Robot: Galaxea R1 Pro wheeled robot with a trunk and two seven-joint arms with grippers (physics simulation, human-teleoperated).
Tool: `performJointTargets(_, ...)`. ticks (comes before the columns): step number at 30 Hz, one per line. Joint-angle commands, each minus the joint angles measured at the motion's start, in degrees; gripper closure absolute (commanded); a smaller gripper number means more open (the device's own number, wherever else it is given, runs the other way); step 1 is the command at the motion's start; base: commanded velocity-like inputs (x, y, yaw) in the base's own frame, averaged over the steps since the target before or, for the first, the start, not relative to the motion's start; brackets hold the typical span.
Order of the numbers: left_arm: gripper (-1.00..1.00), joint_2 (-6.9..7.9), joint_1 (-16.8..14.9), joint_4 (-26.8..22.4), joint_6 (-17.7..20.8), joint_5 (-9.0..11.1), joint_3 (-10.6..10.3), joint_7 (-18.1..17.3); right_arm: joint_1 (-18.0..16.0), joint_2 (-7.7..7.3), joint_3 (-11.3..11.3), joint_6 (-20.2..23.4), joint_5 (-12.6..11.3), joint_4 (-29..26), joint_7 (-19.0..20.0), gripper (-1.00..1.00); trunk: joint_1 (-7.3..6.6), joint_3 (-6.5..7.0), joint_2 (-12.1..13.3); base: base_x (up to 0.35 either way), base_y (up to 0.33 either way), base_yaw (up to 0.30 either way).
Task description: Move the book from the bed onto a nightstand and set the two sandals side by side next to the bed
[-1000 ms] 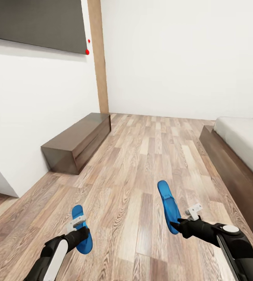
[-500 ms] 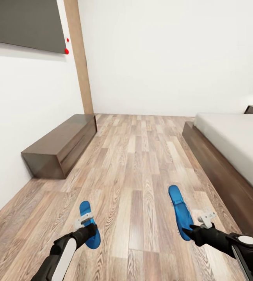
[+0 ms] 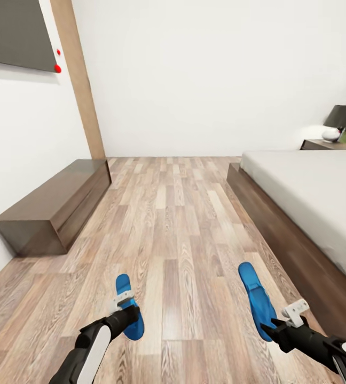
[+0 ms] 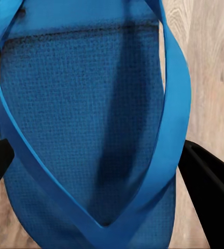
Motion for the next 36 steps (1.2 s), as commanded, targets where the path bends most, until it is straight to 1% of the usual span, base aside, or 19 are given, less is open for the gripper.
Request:
performJointTargets(1,1.00,0.01,-0.01,-0.11,0.19,0.55,-0.05,0.55,-0.06,0.01,-0.06,0.25,0.35,-0.07,0.70,1.00,-0.01,-0.05,-0.02,0.000,0.000,-0.265)
performJointTargets(3,1.00,-0.15,-0.01,-0.10,0.19,0.52,-0.05,0.52,-0.02,0.06,0.00,0.22,1.27,-0.07,0.73,1.00,-0.01,-0.05,-0.02,0.000,0.000,-0.265)
performJointTargets(5,1.00,-0.18,-0.01,0.06,0.06,0.51,-0.05,0.48,0.00,0.03,0.02,0.21,1.51,-0.07,0.74,1.00,-0.01,-0.05,-0.02,-0.019,-0.004,-0.265)
performJointTargets(6,1.00,-0.21,-0.01,0.36,-1.79,0.48,-0.05,0.42,0.01,0.01,0.09,0.22,1.89,-0.07,0.75,1.00,-0.01,-0.05,-0.02,-0.233,-0.091,-0.265)
performJointTargets(11,1.00,-0.23,-0.01,0.55,-2.35,0.46,-0.05,0.41,0.02,0.00,0.12,0.20,2.51,-0.07,0.77,1.00,-0.01,-0.05,-0.02,-0.275,-0.103,-0.265)
performJointTargets(19,1.00,-0.28,-0.01,0.80,-2.52,0.46,-0.10,0.41,0.02,-0.17,0.00,-0.05,5.24,0.47,0.89,1.00,-0.01,-0.05,-0.02,-0.314,-0.111,-0.265)
performJointTargets(21,1.00,-0.28,-0.01,0.92,-2.56,0.45,-0.12,0.41,0.02,-0.73,-0.14,-0.21,6.07,0.68,0.95,1.00,-0.01,-0.05,-0.02,-0.313,-0.093,-0.265)
performJointTargets(25,1.00,-0.32,-0.01,1.00,-2.64,0.46,-0.15,0.37,0.02,-2.36,-0.01,-0.50,6.64,1.18,1.03,1.00,-0.01,-0.05,-0.02,-0.194,-0.051,-0.265)
performJointTargets(26,1.00,-0.31,-0.01,1.03,-2.69,0.48,-0.15,0.35,0.02,-3.00,0.10,-0.60,6.76,2.10,1.06,1.00,-0.01,-0.05,-0.02,-0.086,-0.023,-0.265)
performJointTargets(28,1.00,-0.32,-0.01,1.04,-2.74,0.49,-0.16,0.34,0.02,-3.55,0.20,-0.70,6.84,3.37,1.08,1.00,-0.01,-0.05,-0.02,-0.057,-0.015,-0.265)
performJointTargets(29,1.00,-0.36,-0.01,1.07,-2.78,0.50,-0.18,0.32,-0.02,-4.03,0.20,-1.53,6.94,4.40,1.10,1.00,-0.01,-0.05,-0.02,-0.012,-0.003,-0.265)
performJointTargets(36,1.00,-0.44,-0.01,0.81,-2.76,0.50,-0.22,0.34,-0.38,-4.77,-0.36,-2.39,7.01,5.35,1.10,1.00,-0.01,-0.05,-0.02,-0.003,-0.001,-0.265)
